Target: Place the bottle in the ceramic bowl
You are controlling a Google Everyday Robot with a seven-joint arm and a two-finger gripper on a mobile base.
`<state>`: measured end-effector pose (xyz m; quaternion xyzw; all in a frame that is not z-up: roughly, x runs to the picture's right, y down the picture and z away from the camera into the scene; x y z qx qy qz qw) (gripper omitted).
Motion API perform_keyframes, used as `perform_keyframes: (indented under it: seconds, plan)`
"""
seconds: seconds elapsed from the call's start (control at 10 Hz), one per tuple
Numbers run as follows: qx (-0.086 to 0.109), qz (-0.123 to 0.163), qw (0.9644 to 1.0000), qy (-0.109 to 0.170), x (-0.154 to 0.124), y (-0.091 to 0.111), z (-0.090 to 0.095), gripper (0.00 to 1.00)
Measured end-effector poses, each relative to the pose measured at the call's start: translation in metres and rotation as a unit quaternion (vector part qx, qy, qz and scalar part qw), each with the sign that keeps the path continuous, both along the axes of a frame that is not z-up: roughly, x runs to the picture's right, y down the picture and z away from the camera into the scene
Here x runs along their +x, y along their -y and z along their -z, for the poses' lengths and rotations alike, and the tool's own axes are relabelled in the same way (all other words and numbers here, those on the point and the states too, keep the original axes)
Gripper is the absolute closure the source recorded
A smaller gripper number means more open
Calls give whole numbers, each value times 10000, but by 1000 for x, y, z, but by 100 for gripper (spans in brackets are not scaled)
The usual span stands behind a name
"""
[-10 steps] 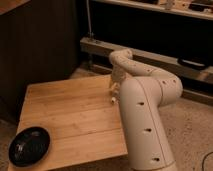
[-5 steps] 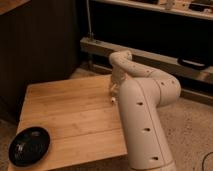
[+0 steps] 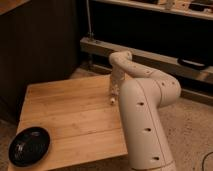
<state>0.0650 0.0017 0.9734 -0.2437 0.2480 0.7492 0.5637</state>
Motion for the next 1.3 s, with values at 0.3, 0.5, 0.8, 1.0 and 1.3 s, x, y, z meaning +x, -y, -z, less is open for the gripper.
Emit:
perform_keyframes:
  seconds: [0.3, 0.5, 0.8, 1.0, 1.3]
  plan:
    - [107, 367, 9983, 443, -29, 4, 12, 79]
    - [310, 842, 9918, 914, -80, 3, 36, 79]
    - [663, 1646, 9707, 1623, -153, -13, 94, 79]
    - [912, 2081, 9524, 2031, -185, -20, 133, 79]
    - [1291, 2754, 9127, 2727, -236, -35, 201, 79]
